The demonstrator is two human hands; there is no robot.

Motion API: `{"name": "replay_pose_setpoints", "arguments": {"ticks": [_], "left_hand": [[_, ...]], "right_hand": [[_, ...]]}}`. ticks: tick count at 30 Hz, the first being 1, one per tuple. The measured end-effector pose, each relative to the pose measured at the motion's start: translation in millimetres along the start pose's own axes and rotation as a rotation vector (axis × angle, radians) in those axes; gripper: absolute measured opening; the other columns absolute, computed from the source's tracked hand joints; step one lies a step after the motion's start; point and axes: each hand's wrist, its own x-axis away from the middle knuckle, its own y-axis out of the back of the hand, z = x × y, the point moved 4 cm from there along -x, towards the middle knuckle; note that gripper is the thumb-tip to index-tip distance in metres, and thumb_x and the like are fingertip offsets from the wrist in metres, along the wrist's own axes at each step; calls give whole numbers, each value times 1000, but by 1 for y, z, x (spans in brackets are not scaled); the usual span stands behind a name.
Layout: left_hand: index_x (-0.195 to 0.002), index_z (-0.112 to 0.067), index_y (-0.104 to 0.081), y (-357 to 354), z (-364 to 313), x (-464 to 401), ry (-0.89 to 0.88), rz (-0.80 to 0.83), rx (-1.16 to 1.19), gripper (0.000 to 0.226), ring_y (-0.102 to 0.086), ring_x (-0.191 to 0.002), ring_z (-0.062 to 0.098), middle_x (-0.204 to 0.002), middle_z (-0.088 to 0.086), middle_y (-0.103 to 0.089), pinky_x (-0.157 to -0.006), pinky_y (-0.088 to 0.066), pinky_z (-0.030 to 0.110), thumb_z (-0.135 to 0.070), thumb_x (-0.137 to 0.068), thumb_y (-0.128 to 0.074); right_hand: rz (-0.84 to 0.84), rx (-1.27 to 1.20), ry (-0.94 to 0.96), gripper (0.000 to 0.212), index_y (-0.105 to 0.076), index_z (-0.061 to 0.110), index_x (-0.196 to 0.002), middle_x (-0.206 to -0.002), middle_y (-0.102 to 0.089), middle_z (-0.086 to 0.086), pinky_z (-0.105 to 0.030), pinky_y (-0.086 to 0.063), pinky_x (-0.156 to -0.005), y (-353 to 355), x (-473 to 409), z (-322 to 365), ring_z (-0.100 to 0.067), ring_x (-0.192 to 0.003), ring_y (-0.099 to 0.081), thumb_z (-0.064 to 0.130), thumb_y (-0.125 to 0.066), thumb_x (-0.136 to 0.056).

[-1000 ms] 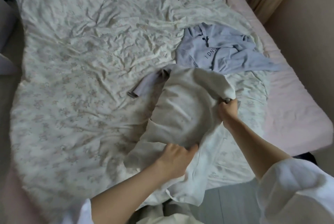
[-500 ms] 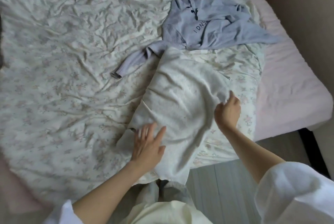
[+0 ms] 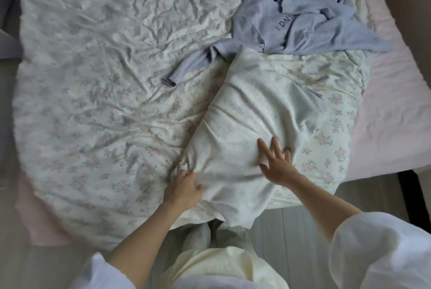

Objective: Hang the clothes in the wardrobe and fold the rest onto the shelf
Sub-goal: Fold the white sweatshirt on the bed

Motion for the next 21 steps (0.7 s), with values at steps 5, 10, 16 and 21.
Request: {"name": "replay_pose_setpoints", "arguments": {"ticks": [5,10,16,21], "left_hand": [[-129,-19,-43,35,18,-24,14,-248,164,48,-37,-125,24,-138,5,-38,-93,-43,40,-45,-89,-50],[-151,-17,0,11,29,-49,12,32,328,87,-29,-139,28,-155,8,-21,-109,-31,40,-51,-89,-52],[-141,-10,-31,-3,42,-41,52,207,214,70,-48,-124,27,-142,10,-43,-94,-42,34,-49,-88,-55],[-141,-15,-29,37,29,-58,9,237,277,68,-51,-118,23,-137,6,-48,-96,-43,33,-38,-84,-60]], "right_hand": [[-197,111,-2,75,27,45,-139,-154,26,-7,-58,-9,-113,-15,19,9,-40,-142,8,46,-35,-96],[-100,-7,112,75,19,49,-140,-153,27,-4,-60,-12,-110,-80,37,51,-40,-141,14,60,-36,-89],[110,-147,-45,70,2,35,-149,-158,11,-8,-48,-19,-114,-95,51,30,-36,-143,-9,43,-43,-96],[-124,-165,-193,42,-40,22,-138,-144,-42,0,-36,-45,-89,-50,53,32,-23,-120,-51,30,-33,-98]]}}
